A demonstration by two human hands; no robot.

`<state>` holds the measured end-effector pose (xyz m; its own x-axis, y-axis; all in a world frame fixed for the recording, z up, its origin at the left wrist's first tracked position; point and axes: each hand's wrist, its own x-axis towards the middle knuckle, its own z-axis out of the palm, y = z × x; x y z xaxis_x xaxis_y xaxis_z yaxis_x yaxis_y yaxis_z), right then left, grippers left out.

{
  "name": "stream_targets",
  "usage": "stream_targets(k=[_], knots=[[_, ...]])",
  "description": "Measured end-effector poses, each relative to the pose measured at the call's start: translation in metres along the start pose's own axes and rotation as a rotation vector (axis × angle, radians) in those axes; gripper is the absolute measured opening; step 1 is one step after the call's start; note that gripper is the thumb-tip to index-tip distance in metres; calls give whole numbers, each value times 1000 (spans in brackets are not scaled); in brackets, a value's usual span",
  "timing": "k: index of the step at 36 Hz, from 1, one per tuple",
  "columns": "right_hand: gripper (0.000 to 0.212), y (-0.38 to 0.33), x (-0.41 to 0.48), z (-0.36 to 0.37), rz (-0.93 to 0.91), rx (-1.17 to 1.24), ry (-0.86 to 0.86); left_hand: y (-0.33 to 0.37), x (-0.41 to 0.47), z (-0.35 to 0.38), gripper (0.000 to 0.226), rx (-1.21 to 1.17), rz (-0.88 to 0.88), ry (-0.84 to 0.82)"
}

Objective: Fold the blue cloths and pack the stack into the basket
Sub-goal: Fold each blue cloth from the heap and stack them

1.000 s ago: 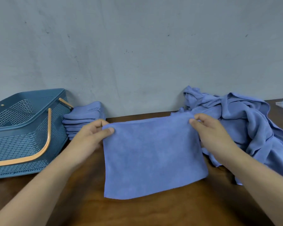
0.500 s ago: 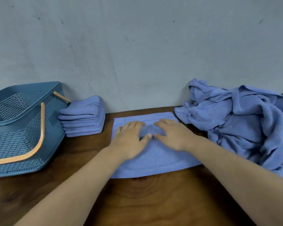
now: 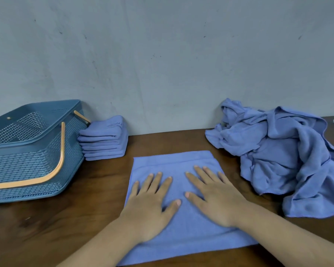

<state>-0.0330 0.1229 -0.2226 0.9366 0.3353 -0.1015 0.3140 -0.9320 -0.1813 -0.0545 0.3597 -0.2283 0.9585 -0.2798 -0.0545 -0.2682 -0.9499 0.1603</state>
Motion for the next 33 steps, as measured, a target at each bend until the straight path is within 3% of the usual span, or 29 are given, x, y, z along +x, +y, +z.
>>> stream_targets(k=[8, 11, 14, 19, 24, 28, 33], knots=[[82, -17, -37, -9, -45, -76, -24, 20, -36, -12, 86, 99, 5, -23], [91, -10, -10, -17, -111, -27, 20, 15, -8, -24, 76, 67, 80, 35], [75, 5, 17, -20, -153, 22, -16, -4, 22, -27, 64, -30, 137, -34], [65, 36, 28, -15, -92, 59, -13, -47, 33, -22, 61, -51, 129, -96], [66, 53, 26, -15, 33, 73, -2, -75, 31, -21, 55, -127, 9, -74], [59, 63, 31, -15, 84, 87, 101, -94, 36, -20, 51, -173, -96, 60], [23, 78, 35, -17, 46, 117, 479, -103, 36, -25, 48, -293, -85, 301]])
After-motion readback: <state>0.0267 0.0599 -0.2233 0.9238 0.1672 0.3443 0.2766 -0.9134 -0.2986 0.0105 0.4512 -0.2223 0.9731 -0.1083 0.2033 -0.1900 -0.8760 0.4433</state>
